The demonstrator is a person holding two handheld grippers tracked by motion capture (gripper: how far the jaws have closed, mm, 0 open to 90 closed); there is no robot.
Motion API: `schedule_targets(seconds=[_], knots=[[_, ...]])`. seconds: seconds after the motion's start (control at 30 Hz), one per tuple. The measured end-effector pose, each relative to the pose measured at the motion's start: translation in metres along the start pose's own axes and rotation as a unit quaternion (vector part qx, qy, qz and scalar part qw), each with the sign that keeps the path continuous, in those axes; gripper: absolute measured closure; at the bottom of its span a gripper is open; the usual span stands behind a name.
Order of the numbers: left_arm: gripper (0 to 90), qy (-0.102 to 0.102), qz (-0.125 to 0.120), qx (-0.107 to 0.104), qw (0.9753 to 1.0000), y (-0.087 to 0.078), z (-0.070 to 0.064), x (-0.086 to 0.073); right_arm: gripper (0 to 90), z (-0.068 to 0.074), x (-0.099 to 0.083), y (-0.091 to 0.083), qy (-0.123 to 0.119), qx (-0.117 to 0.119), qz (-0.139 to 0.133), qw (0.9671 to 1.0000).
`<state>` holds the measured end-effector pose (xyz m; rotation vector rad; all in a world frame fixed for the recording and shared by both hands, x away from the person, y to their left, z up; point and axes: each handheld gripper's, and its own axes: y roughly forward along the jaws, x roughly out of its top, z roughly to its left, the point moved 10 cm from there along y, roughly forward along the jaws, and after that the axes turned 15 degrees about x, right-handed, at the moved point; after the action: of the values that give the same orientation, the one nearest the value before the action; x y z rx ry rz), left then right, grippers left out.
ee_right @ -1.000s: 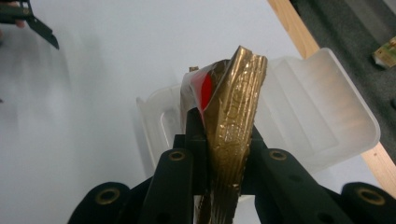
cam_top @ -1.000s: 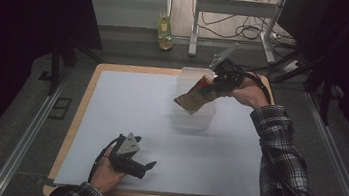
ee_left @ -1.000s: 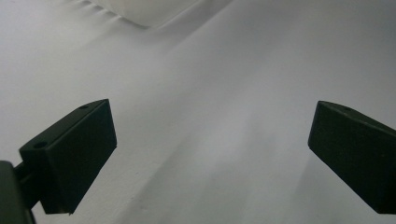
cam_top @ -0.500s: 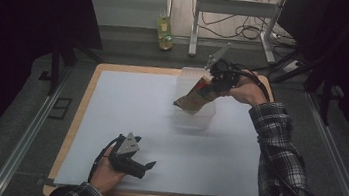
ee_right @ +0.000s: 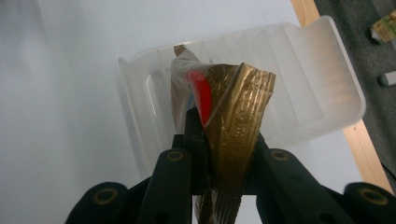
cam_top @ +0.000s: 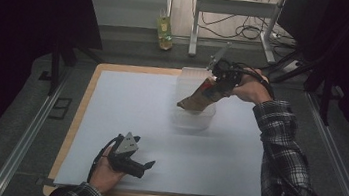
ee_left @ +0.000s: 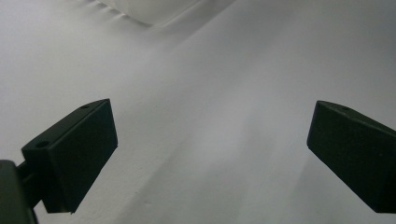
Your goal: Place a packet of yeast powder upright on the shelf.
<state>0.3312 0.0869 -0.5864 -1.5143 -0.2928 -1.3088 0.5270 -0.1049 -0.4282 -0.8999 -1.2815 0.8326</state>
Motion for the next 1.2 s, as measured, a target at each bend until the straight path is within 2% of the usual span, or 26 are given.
schedule_targets(seconds=[0.07, 0.23, 0.53, 0.67, 0.93, 1.2], knots=[[1.8, 0.001, 0.0, 0.0, 1.0, 0.0, 0.0, 0.0, 78.3, -0.001, 0.0, -0.003, 0.0, -0.004, 0.003, 1.0], [1.8, 0.0, 0.001, 0.001, 1.0, 0.0, 0.0, 0.0, 77.3, -0.001, 0.01, 0.005, -0.008, -0.011, -0.003, 0.9999], [1.9, -0.003, 0.0, 0.0, 1.0, -0.001, 0.001, 0.0, 77.3, -0.001, 0.029, 0.019, -0.023, -0.011, -0.031, 0.9992], [1.9, -0.006, -0.001, 0.0, 1.0, -0.001, 0.001, 0.0, 79.1, 0.0, 0.027, 0.017, -0.021, -0.005, -0.026, 0.9994], [1.9, -0.002, 0.002, -0.001, 1.0, -0.001, 0.001, -0.001, 79.1, -0.002, 0.015, -0.004, -0.006, -0.015, -0.001, 0.9999], [2.0, -0.006, -0.001, -0.001, 1.0, -0.001, 0.001, 0.0, 78.0, -0.002, 0.029, 0.012, -0.021, -0.013, -0.001, 0.9997]])
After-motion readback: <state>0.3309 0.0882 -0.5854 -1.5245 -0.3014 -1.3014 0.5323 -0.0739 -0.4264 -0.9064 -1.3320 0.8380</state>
